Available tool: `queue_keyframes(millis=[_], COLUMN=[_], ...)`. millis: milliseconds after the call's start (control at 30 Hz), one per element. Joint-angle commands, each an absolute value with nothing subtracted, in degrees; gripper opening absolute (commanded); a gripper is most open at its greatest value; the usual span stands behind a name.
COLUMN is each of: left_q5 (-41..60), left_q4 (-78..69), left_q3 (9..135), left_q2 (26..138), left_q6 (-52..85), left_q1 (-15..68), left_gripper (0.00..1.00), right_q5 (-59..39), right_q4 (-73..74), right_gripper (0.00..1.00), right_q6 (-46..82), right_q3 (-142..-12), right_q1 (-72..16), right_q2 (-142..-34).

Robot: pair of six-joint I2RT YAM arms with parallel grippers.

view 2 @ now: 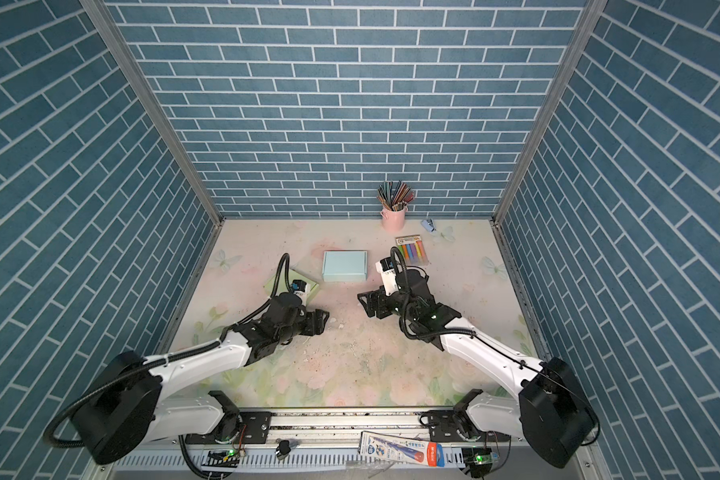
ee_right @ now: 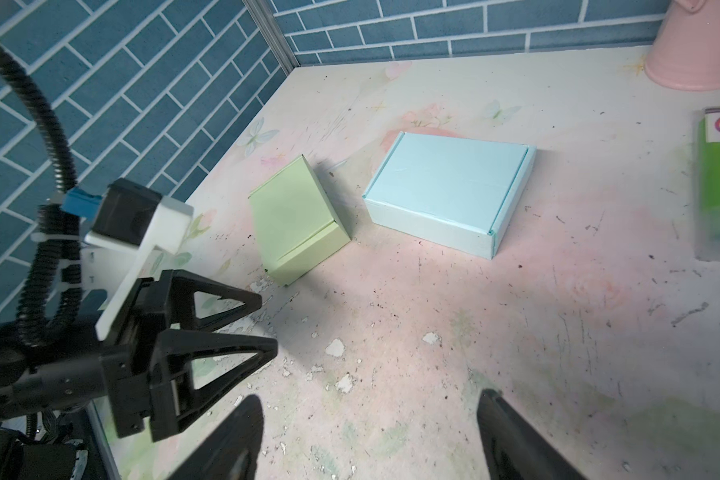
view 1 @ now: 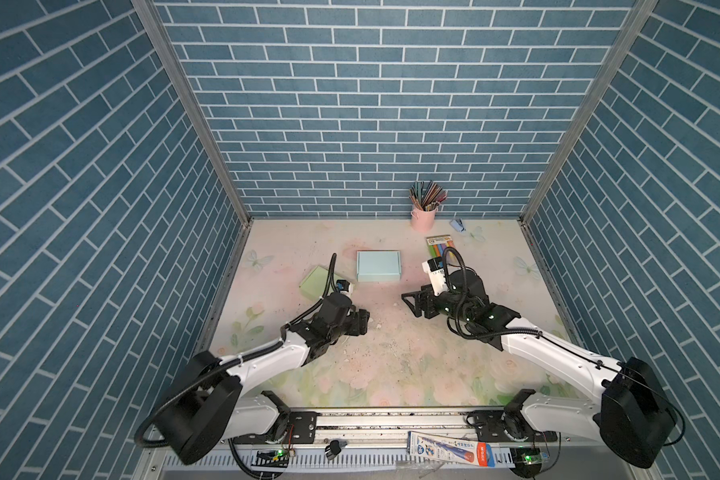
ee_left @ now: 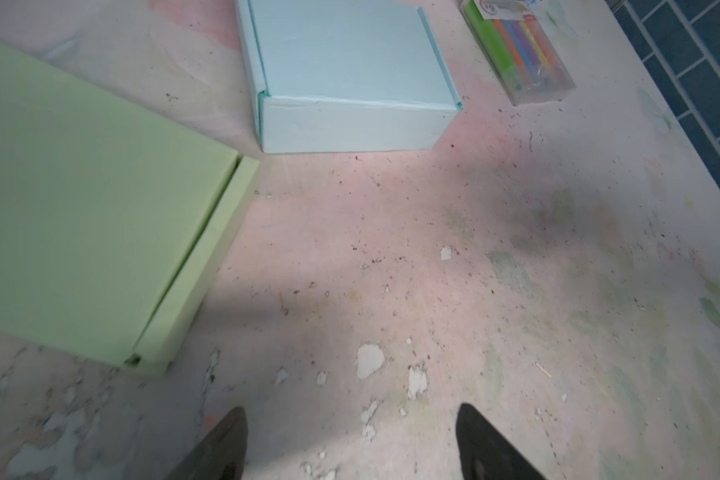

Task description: Fold the paper box

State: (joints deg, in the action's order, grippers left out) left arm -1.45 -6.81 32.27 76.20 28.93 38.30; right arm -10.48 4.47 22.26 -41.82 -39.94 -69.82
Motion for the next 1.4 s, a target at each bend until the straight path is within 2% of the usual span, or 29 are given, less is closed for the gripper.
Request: queue_keyframes(millis=[0, 267, 933, 1100, 1367], left_q5=[-5.00, -4.04, 1.16, 2.75, 2.09], left_q4=[-7.24, -8.73, -12.96, -14.97, -8.88], left_q3=[37.08, 42.92, 48.99, 44.71, 34.07], left_q2=[81.63, 92.08, 101.07, 96.06, 79.48], left_q6=[27.13, 24.38, 19.82, 22.77, 23.46], left_q1=[38.66, 34.25, 24.26, 25.62, 24.15], left_gripper=[0.79, 0.79, 0.79, 0.79, 0.81], right_q5=[-8.25, -7.97, -9.31, -9.45, -10.39], right_q4=[3.16, 2.64, 3.80, 3.08, 4.09], right_gripper=[0.88, 0.89, 0.89, 0.90, 0.90], right_q6=[22.46, 21.38, 21.86, 21.89, 22.01], right_q3=[-40.79, -39.70, -38.52, -39.37, -38.78], right_q1=[-39.66, -38.86, -38.66, -38.62, -38.65], right_q2=[-67.98, -66.16, -65.92, -66.68, -68.28])
